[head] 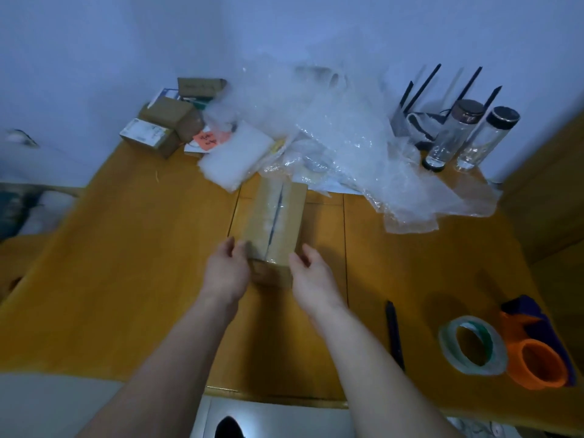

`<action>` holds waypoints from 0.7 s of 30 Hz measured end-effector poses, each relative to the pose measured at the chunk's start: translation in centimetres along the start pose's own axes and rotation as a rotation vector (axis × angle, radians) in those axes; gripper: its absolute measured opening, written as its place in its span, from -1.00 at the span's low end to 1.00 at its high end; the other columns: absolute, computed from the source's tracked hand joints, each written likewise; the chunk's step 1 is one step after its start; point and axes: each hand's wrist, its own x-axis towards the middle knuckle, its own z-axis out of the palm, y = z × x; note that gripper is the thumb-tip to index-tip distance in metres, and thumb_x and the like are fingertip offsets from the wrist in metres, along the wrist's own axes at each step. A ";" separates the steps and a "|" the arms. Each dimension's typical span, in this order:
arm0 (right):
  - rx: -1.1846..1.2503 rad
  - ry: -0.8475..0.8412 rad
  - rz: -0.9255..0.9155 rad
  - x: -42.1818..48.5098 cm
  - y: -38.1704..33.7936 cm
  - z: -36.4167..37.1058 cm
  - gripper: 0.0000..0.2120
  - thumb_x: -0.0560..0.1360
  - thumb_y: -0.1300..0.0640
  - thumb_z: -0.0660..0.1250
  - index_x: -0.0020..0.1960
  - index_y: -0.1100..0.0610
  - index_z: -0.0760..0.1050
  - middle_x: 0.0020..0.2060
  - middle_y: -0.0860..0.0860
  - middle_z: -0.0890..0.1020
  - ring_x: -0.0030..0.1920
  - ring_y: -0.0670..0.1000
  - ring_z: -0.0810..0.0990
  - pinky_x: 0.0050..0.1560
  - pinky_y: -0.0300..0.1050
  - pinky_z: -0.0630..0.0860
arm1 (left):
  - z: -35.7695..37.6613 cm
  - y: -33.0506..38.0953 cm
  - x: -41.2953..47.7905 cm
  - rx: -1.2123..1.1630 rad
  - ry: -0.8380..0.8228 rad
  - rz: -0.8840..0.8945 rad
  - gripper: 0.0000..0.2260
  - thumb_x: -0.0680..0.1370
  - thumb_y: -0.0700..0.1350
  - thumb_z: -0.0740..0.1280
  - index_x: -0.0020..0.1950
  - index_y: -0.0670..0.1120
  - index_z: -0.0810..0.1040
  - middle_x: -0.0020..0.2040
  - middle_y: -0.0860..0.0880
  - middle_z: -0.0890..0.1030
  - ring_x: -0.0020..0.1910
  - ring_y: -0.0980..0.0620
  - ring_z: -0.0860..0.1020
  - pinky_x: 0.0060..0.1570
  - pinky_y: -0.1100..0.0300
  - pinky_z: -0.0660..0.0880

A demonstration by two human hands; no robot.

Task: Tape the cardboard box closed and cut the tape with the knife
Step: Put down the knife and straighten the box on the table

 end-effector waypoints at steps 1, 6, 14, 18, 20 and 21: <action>-0.004 -0.002 0.007 0.2 0.0 0.3 -0.45 0.65 -0.12 0.17 0.61 -0.06 0.20 0.56 -0.02 0.36 0.51 0.07 0.36 0.53 0.13 0.32 | 0.1 -0.1 0.0 -0.019 -0.055 -0.037 -0.57 0.71 -0.05 0.15 0.58 -0.10 0.34 0.51 -0.11 0.44 0.49 -0.10 0.38 0.30 0.18 0.29; -0.012 -0.028 0.029 -0.8 0.4 0.9 -0.51 0.69 -0.04 0.12 0.61 -0.09 0.21 0.51 -0.07 0.43 0.47 0.03 0.41 0.50 0.06 0.36 | -0.1 -2.0 -1.1 -0.075 -0.126 -0.053 -0.59 0.72 -0.10 0.12 0.58 -0.04 0.33 0.43 -0.07 0.51 0.26 0.05 0.43 0.25 0.18 0.32; -0.057 -0.016 0.093 -6.7 3.4 0.5 -0.51 0.70 0.00 0.12 0.62 -0.15 0.16 0.52 -0.10 0.41 0.51 0.01 0.36 0.50 0.01 0.31 | -1.1 -5.3 -6.9 0.002 -0.136 -0.057 -0.60 0.72 -0.13 0.11 0.58 0.01 0.34 0.38 0.03 0.56 0.44 -0.02 0.46 0.37 0.15 0.34; -0.059 -0.008 0.118 -9.1 4.3 0.7 -0.50 0.71 0.02 0.10 0.62 -0.16 0.13 0.53 -0.11 0.38 0.55 0.01 0.31 0.50 0.00 0.29 | -1.5 -6.8 -8.5 0.004 -0.147 -0.045 -0.61 0.72 -0.13 0.11 0.53 0.06 0.40 0.33 0.07 0.62 0.34 0.04 0.54 0.43 0.03 0.43; -0.075 -0.007 0.110 -9.4 4.6 0.9 -0.51 0.71 0.02 0.10 0.62 -0.17 0.13 0.53 -0.11 0.39 0.54 0.01 0.32 0.49 0.00 0.31 | -1.7 -7.0 -8.9 0.011 -0.139 -0.044 -0.61 0.71 -0.14 0.11 0.54 0.06 0.39 0.32 0.07 0.62 0.34 0.03 0.54 0.43 0.00 0.43; -0.078 -0.006 0.108 -9.4 4.7 0.9 -0.51 0.71 0.02 0.10 0.62 -0.18 0.13 0.52 -0.11 0.40 0.53 0.01 0.33 0.48 0.00 0.32 | -1.7 -7.2 -8.9 0.019 -0.135 -0.043 -0.61 0.71 -0.14 0.12 0.54 0.06 0.39 0.33 0.07 0.62 0.36 0.02 0.54 0.43 -0.02 0.44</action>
